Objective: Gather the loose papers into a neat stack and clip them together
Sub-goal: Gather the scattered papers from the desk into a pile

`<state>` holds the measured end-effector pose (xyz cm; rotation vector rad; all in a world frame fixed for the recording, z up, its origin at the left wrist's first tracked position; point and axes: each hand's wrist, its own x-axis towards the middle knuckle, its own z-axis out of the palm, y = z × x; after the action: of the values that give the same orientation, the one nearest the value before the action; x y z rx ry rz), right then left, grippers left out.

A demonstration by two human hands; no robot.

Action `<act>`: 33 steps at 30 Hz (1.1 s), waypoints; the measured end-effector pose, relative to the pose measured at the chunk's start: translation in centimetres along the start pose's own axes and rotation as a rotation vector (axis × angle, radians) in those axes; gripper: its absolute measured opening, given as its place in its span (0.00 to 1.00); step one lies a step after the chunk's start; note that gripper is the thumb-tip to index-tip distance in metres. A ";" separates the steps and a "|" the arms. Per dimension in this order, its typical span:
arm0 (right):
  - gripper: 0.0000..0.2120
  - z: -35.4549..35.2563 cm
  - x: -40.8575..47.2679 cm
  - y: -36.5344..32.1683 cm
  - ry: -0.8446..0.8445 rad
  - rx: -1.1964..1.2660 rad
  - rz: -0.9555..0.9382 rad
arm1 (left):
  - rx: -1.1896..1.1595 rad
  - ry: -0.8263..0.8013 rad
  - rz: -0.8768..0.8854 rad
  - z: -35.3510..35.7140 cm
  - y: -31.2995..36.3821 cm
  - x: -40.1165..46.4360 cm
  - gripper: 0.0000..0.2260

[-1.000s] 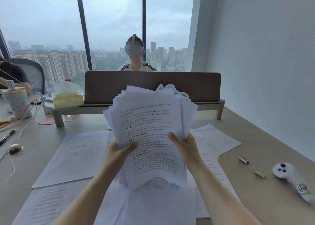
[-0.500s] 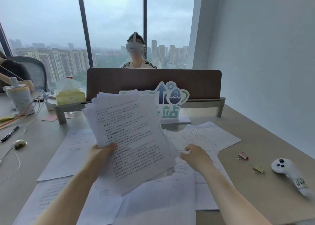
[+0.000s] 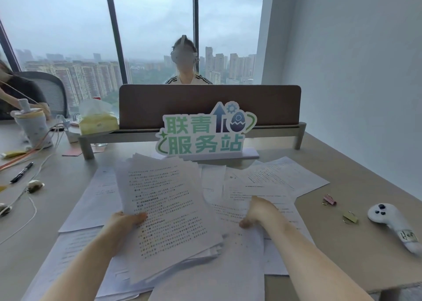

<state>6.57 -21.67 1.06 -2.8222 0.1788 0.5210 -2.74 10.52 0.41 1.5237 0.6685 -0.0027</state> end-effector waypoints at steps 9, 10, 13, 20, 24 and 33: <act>0.13 0.2 0.5 0.9 0.094 0.097 -0.032 | -0.009 -0.014 -0.002 0.2 0.0 0.1 0.07; 0.08 0.0 0.8 1.5 0.152 0.169 -0.041 | -0.012 -0.017 0.000 0.2 0.1 0.1 0.07; 0.09 -1.7 1.7 3.8 0.372 0.316 -0.044 | -0.024 -0.030 0.008 0.6 0.3 0.2 0.05; 0.32 -2.1 3.0 7.1 0.308 0.270 0.234 | -0.014 -0.044 0.002 1.9 0.5 0.7 0.05; 0.54 -1.9 2.7 7.2 0.223 0.148 0.357 | -0.007 -0.061 -0.011 2.3 0.5 0.9 0.06; 0.53 -1.8 3.5 6.5 0.152 0.196 0.338 | -0.034 -0.055 -0.012 2.5 -0.2 0.8 0.06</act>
<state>9.35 -28.66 -0.09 -2.6470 0.7057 0.3336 -1.12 8.52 -0.35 1.4818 0.6305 -0.0423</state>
